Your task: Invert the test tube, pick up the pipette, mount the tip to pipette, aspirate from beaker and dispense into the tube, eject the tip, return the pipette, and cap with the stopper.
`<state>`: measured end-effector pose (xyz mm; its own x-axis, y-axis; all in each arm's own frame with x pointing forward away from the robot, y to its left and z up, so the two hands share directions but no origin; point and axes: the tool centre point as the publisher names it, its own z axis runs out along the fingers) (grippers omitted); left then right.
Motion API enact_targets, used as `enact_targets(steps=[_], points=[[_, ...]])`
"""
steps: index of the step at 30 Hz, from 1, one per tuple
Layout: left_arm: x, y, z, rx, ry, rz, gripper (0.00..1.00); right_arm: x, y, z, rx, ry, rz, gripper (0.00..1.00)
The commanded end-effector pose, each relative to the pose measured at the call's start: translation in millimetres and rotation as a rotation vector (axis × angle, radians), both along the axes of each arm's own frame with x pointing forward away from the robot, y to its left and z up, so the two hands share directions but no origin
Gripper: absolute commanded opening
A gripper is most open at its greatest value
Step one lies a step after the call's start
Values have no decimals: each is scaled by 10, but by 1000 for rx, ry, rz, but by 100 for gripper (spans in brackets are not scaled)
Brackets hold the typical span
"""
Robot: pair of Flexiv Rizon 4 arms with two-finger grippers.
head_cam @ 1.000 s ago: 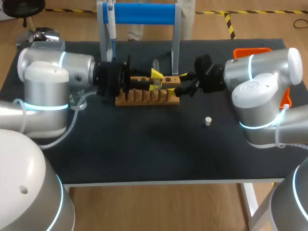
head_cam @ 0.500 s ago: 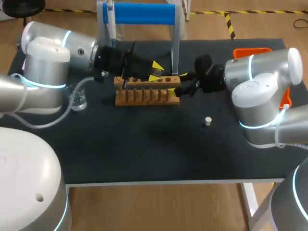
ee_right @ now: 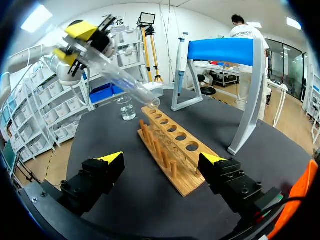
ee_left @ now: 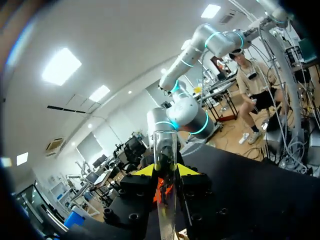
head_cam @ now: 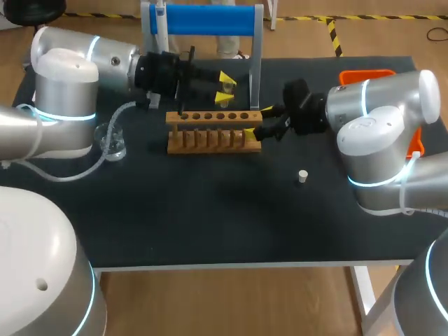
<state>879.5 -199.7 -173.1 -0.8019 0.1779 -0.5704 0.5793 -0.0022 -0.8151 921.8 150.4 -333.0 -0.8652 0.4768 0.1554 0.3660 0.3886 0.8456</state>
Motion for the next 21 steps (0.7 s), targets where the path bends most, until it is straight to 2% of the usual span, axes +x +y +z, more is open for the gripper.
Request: enact_targets(steps=[1, 4, 6, 8, 10, 13, 16, 21], points=[[248, -25, -14, -119, 267, 23, 0, -2, -4, 4, -1, 1, 0, 100], [363, -3, -24, -93, 362, 60, 0, -2, -4, 4, -1, 1, 0, 100], [416, 9, -32, -65, 400, 93, 0, -2, -4, 4, -1, 1, 0, 100], [467, 16, -44, -72, 450, 120, 0, -2, -4, 4, -1, 1, 0, 100], [506, 20, -55, -61, 480, 145, 0, -2, -4, 4, -1, 1, 0, 100], [536, 12, -71, -84, 515, 183, 0, -2, -4, 4, -1, 1, 0, 100], [564, 17, -94, -87, 518, 243, 0, -2, -4, 4, -1, 1, 0, 100], [587, 36, -85, -120, 477, 310, 0, -2, -4, 4, -1, 1, 0, 100]])
